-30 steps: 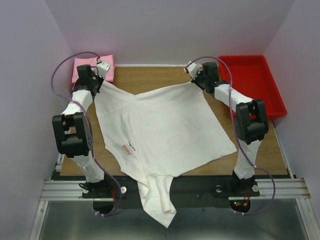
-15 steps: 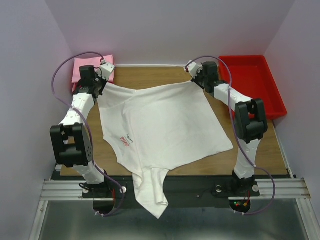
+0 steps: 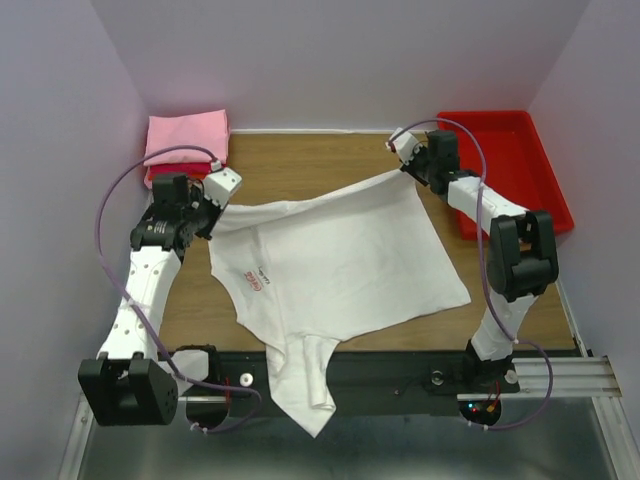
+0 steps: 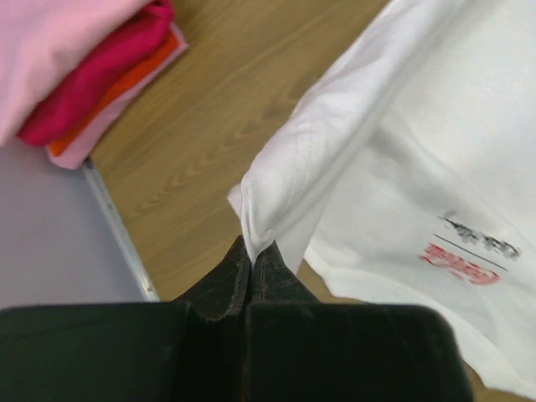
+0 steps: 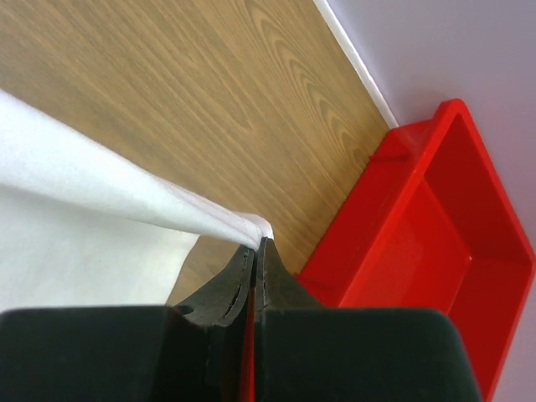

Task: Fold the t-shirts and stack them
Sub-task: Fold the tshirt

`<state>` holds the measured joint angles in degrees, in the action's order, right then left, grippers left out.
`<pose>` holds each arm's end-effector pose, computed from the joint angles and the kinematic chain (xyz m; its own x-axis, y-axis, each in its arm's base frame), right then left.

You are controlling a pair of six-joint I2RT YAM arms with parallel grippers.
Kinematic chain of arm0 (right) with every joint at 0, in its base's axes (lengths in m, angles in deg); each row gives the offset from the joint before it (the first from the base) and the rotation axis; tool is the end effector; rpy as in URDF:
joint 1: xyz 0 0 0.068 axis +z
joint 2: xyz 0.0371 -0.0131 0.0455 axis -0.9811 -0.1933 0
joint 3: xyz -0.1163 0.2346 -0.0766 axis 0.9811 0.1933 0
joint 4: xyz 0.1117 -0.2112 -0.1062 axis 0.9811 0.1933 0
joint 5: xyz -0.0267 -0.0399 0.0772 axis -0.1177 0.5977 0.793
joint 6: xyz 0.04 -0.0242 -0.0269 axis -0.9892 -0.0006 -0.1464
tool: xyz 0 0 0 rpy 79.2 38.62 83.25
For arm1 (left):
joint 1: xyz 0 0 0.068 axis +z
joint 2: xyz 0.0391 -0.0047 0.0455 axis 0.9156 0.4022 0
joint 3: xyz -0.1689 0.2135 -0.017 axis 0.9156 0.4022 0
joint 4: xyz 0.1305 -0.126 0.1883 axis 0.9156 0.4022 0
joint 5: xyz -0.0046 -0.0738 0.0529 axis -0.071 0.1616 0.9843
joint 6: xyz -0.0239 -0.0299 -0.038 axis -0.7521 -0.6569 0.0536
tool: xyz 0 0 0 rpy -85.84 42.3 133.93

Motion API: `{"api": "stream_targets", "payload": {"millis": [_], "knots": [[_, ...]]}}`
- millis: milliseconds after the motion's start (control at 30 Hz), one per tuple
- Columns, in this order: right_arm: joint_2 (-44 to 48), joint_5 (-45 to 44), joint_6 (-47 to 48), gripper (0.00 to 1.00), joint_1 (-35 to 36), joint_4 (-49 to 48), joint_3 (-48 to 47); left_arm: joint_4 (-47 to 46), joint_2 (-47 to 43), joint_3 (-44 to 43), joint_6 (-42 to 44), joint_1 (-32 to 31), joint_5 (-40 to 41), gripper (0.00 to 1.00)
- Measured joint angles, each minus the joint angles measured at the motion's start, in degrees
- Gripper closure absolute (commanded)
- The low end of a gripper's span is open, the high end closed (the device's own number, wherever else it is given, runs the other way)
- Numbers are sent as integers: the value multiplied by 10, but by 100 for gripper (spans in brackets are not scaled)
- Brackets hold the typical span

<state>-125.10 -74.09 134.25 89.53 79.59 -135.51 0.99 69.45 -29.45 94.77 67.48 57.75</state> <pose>0.4323 0.0827 0.2437 -0.1980 -0.7770 -0.5975 -0.5222 0.5995 -0.6065 0.2545 -0.0036 0.3349 -0.2877 0.5827 -0.7601 0.4670 0.7782 0.4198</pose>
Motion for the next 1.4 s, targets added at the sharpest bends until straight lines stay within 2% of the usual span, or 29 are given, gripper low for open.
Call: {"api": "stream_targets", "payload": {"millis": [233,533,1133,1167,1200,1233,1267,1333,1400], "knots": [[43,22,30,100,-11,-4,72,90,-56,71,7,-72,-31,100],[70,38,63,100,-26,0,136,151,-53,123,54,-76,-59,100],[92,56,132,99,-39,-1,218,184,-29,130,111,-76,-76,100],[94,56,134,97,-39,-2,218,187,-26,130,115,-76,-78,98],[94,55,137,84,-39,-3,218,191,-22,130,120,-76,-79,79],[94,55,138,72,-39,-3,218,193,-18,130,123,-76,-80,72],[94,55,142,62,-39,-3,218,197,-13,130,132,-76,-81,58],[94,51,145,41,-39,-1,218,214,-4,128,148,-76,-89,50],[94,49,149,35,-39,3,217,235,-2,119,160,-76,-96,49]]}}
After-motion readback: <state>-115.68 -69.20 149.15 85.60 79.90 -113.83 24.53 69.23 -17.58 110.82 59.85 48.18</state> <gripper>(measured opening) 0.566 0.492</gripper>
